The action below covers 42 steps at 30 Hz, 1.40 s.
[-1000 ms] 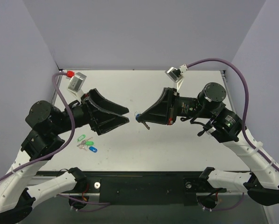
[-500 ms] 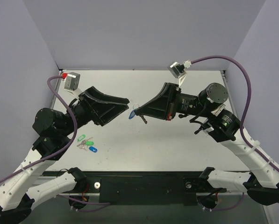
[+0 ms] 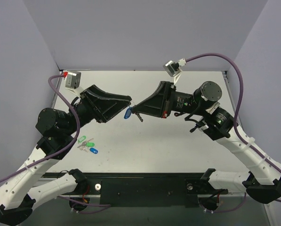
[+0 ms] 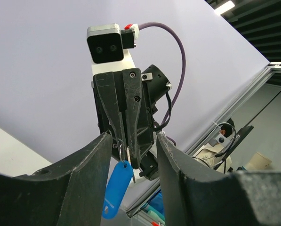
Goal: Remove the keys from the keyring
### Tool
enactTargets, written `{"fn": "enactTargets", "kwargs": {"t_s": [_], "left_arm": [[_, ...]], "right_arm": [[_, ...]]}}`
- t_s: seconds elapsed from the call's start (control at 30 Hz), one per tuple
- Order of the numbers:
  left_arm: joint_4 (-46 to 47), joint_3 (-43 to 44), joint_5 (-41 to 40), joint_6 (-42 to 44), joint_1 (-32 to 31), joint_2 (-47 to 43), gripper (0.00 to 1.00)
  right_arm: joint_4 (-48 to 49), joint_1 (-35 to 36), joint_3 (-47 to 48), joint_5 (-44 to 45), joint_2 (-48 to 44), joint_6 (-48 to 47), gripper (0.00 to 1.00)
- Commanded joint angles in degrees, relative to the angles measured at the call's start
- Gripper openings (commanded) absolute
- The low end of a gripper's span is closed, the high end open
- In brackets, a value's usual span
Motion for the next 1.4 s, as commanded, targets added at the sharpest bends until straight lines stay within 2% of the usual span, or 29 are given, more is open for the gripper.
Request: {"fn": "enactTargets", "kwargs": {"t_s": [0.0,0.33,0.43,0.53,0.73,0.87,0.97,1.37], "left_arm": [[3.5,0.5,-0.4,-0.3,-0.1,-0.7,0.51],[1.9,0.7,-0.5,0.4,-0.2,-0.7,0.49],[2.7,0.8,0.4,-0.1,-0.2,0.0,0.42],[2.2,0.8,-0.3,-0.2,-0.1,-0.2,0.42],[0.4,0.8,-2.8,1.2,-0.2,-1.5,0.64],[0.2,0.8,-3.0,1.2,-0.2,-1.6,0.66],[0.5,0.8,-2.3,1.0,-0.2,-1.3,0.62],[2.1,0.9,-0.1,0.0,-0.2,0.0,0.31]], "right_arm": [[5.4,0.7,2.5,0.3,0.4,0.4,0.0],[5.4,1.0,3.3,1.2,1.4,0.0,0.0],[5.2,1.0,3.6,1.1,1.5,-0.1,0.0],[4.9,0.9,4.1,1.1,1.6,-0.2,0.0],[4.3,1.4,4.6,0.2,1.5,-0.1,0.0],[4.2,1.5,4.7,0.2,1.7,-0.2,0.0],[4.4,1.6,4.8,0.2,1.9,-0.3,0.0],[5.5,2.0,5.1,1.1,2.6,0.2,0.0]]}}
